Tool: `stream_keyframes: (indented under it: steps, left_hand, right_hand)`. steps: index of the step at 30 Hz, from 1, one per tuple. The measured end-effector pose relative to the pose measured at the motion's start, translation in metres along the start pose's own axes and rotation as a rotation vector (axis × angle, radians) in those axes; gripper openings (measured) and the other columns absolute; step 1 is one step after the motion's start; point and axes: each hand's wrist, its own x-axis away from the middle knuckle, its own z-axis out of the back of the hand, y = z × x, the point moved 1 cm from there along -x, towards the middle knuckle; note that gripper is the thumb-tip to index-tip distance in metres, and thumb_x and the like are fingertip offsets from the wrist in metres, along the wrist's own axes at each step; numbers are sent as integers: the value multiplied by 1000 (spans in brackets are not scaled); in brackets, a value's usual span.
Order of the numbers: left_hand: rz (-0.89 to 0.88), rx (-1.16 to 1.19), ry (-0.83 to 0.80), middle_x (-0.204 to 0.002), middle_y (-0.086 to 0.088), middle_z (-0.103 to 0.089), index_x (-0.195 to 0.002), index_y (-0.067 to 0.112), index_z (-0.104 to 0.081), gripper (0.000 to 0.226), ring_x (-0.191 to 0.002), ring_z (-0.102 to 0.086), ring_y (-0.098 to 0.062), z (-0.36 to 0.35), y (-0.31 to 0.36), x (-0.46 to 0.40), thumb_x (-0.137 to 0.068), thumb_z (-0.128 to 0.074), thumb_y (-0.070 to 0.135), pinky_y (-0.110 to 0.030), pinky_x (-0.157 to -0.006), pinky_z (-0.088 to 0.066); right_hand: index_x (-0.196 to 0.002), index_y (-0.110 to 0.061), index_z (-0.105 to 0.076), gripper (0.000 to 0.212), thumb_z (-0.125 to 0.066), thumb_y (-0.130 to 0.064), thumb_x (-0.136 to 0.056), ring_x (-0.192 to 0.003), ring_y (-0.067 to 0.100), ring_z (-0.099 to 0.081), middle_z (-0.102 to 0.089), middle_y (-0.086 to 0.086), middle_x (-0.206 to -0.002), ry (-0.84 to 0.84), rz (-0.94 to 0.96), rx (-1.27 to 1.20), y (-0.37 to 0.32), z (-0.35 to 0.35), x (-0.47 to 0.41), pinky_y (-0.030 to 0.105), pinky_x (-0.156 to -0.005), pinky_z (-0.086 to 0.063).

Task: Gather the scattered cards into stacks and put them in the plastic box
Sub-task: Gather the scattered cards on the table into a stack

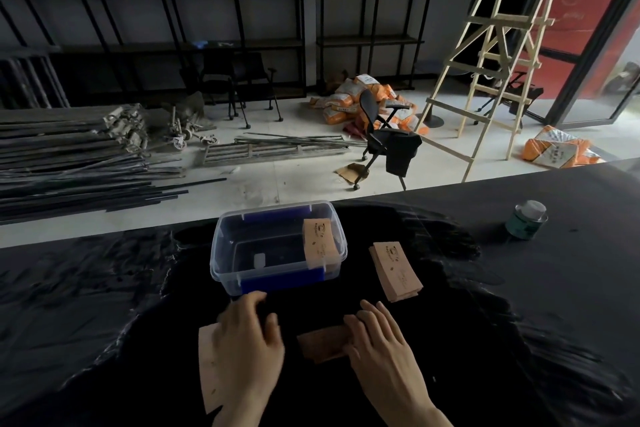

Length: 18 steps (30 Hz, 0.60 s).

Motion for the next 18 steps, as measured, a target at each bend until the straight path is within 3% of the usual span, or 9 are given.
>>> stream_keyframes:
  steps: [3, 6, 9, 12, 15, 18]
  left_hand:
    - [297, -340, -75, -153, -9, -43, -145, 25, -39, 65, -145, -32, -30, 12, -29, 0, -88, -64, 44, -47, -117, -31]
    - [342, -347, -142, -152, -7, -43, -146, 25, -38, 62, -141, -35, -30, 14, -35, 4, -91, -59, 46, -48, -111, -38]
    - [251, -217, -168, -140, -4, -53, -142, 33, -41, 65, -128, -49, -28, 12, -32, -1, -85, -73, 29, -44, -101, -47]
    - [128, 158, -192, -117, 11, -67, -127, 39, -51, 68, -106, -65, -11, 11, -22, -10, -78, -79, 3, -34, -87, -57]
    - [-35, 307, -233, -92, 20, -72, -107, 46, -58, 54, -87, -70, 4, 7, 1, -19, -79, -83, 8, -24, -77, -61]
    - [-207, 280, -422, -90, 22, -70, -100, 48, -55, 48, -87, -68, 13, -6, 29, -19, -84, -80, 10, -14, -79, -60]
  right_hand:
    - [-134, -15, -60, 43, -46, -37, -100, -139, 26, -51, -65, 4, -131, 25, 16, -24, -3, 0, -4, 45, -123, -19]
    - [-132, -16, -61, 44, -43, -37, -99, -139, 27, -52, -65, 4, -133, 3, 27, -27, -9, 0, -9, 47, -121, -21]
    - [-136, -18, -56, 44, -42, -37, -99, -142, 26, -48, -63, 3, -136, -42, 32, -35, -14, 1, -13, 45, -124, -27]
    - [-135, -18, -56, 41, -58, -35, -97, -144, 26, -45, -62, 2, -138, -79, 45, -39, -16, 3, -14, 46, -124, -30]
    - [-131, -16, -58, 48, -75, -32, -89, -141, 25, -49, -66, 4, -136, -37, 73, -54, -18, 3, -14, 40, -126, -23]
    - [-139, -12, -49, 73, -86, -27, -79, -140, 21, -48, -66, 8, -139, 32, -6, -140, -21, 8, -17, 33, -126, -17]
